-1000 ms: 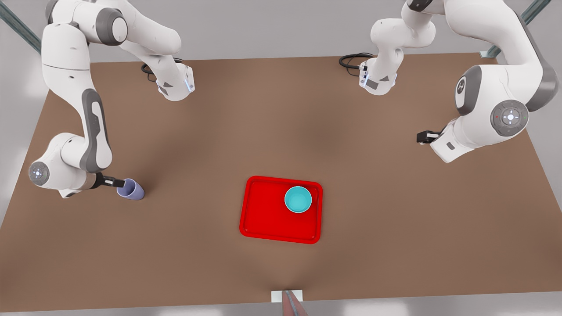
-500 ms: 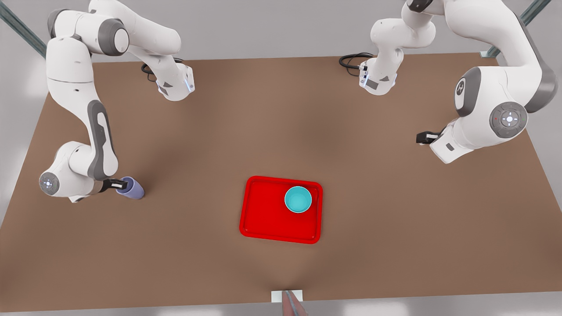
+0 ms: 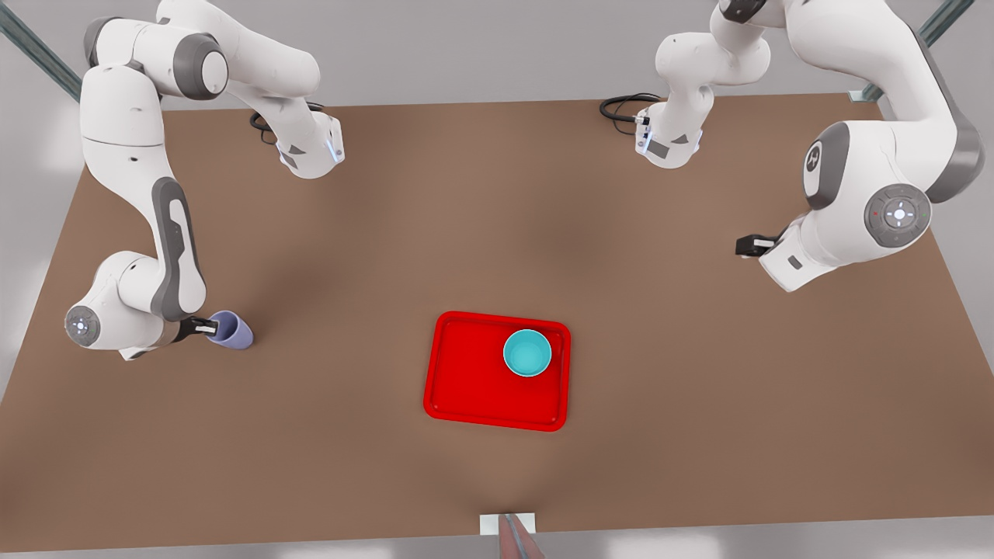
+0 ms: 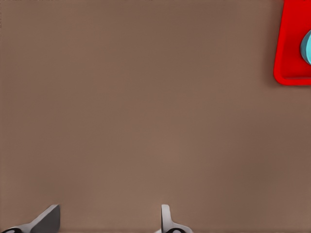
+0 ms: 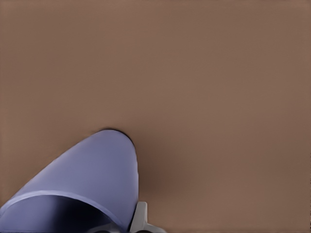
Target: Place the bowl on the tray with the left arm and the cup on the tray with the right arm
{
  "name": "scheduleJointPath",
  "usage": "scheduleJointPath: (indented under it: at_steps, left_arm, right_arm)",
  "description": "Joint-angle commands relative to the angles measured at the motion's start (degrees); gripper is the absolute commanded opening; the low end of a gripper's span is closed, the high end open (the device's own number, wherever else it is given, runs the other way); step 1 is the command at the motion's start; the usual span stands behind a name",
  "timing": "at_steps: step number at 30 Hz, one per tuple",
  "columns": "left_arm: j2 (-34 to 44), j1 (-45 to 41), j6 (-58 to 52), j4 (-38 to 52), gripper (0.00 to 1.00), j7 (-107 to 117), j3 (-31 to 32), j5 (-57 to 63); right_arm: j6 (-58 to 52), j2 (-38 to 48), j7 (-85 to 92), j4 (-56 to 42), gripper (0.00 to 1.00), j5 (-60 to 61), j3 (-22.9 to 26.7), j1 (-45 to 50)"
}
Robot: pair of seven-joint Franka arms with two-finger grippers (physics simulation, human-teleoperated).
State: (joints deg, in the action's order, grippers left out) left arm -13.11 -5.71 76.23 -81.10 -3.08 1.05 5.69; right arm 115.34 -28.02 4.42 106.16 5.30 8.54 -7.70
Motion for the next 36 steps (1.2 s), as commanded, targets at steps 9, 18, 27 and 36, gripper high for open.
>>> scheduleJointPath:
  at_steps: [9,18,27,36]
  left_arm:
    - [9.5,0.0,11.2,-15.2,1.00,0.0,0.0,0.1]
    - [9.3,0.0,11.2,-15.1,1.00,0.0,0.0,0.1]
    - [9.4,0.0,11.1,-15.1,1.00,0.0,0.0,0.1]
    - [9.3,0.0,11.0,-15.1,1.00,0.0,0.0,0.1]
  right_arm:
    - [-4.6,3.3,-1.1,-5.1,0.21,-0.4,-1.5,0.8]
    - [-9.9,-0.1,-15.5,-18.4,0.21,-0.3,-17.4,0.8]
    - [-10.7,-12.3,-43.8,-36.6,0.21,1.1,-26.3,11.7]
    - [-7.2,-28.8,-58.0,-56.9,0.21,1.2,-25.7,27.6]
